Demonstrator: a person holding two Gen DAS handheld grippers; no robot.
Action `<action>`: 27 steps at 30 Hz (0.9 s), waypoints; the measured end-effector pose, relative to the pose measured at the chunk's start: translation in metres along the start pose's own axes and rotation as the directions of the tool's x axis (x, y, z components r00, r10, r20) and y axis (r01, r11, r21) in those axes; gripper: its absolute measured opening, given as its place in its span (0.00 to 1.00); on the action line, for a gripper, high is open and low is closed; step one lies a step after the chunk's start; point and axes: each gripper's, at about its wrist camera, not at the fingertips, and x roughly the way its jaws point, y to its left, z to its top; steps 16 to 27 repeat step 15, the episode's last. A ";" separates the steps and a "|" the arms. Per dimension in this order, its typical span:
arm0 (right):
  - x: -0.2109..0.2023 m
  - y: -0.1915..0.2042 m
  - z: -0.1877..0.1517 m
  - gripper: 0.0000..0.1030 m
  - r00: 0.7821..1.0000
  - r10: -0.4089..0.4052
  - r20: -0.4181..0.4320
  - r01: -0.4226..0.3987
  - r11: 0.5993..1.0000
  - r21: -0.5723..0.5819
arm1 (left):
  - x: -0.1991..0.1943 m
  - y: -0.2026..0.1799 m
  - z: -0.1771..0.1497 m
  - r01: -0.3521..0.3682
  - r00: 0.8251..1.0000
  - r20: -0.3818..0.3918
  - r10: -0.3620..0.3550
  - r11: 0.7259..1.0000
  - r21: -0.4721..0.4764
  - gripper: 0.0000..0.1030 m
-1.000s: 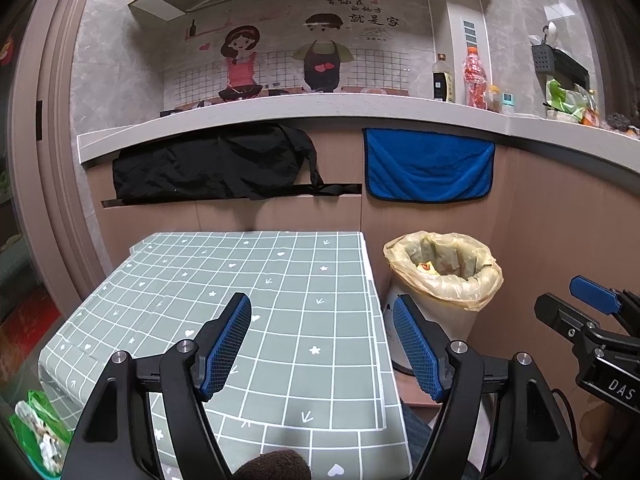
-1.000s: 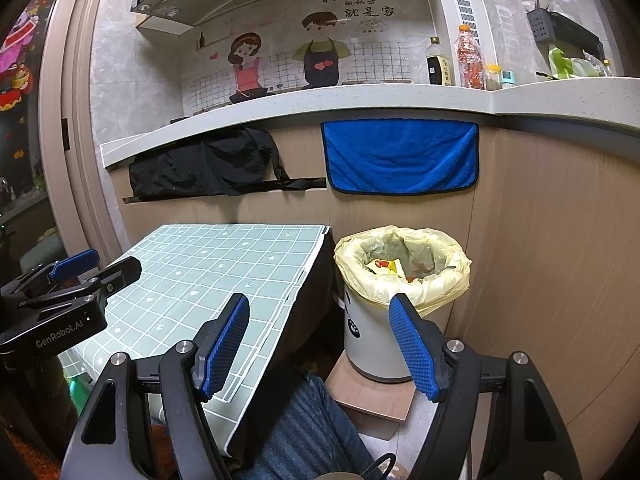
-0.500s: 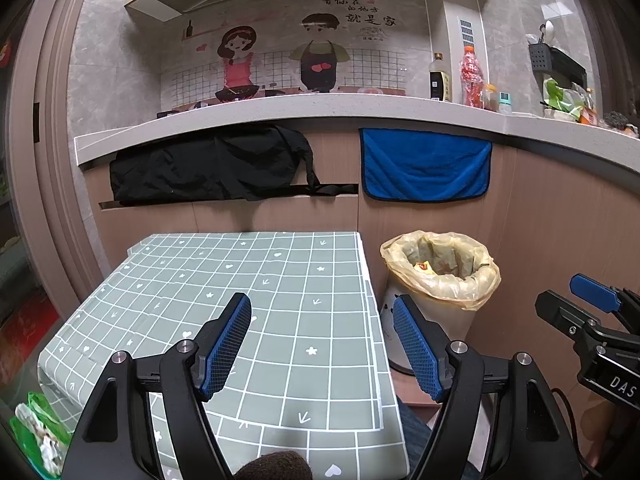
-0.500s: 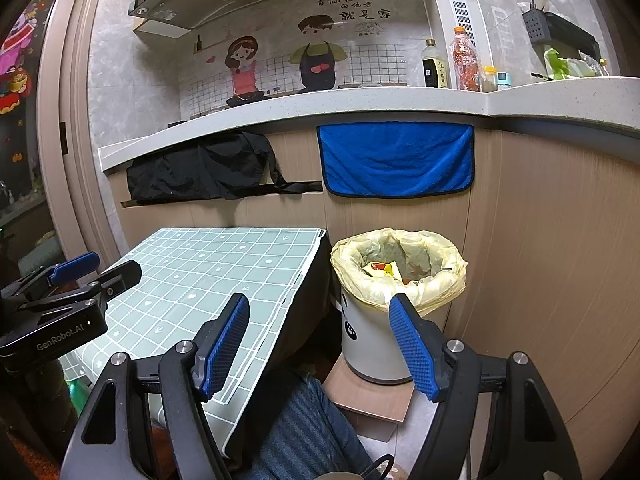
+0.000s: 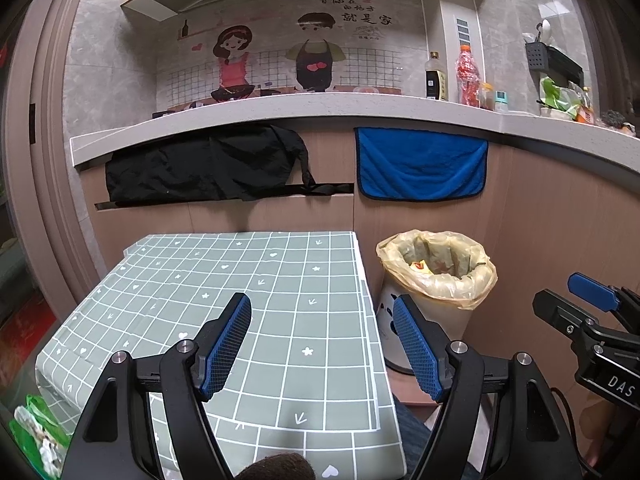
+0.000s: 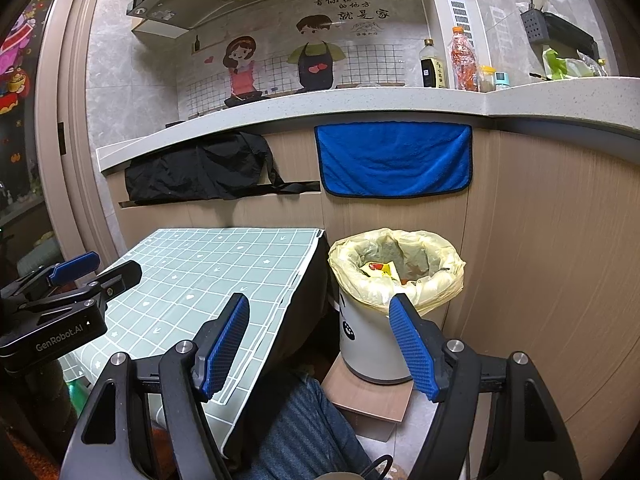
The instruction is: Collect trash
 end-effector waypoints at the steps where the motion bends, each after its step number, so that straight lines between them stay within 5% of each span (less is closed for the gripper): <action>1: 0.000 0.000 0.000 0.68 1.000 0.000 0.000 0.000 1.000 0.000 | 0.001 0.001 0.000 0.003 1.000 -0.001 -0.003 1.000 0.002 0.72; 27: -0.003 -0.004 0.000 0.68 1.000 -0.028 -0.002 0.028 1.000 0.014 | 0.006 0.001 -0.003 0.042 0.999 -0.018 -0.041 0.998 0.037 0.72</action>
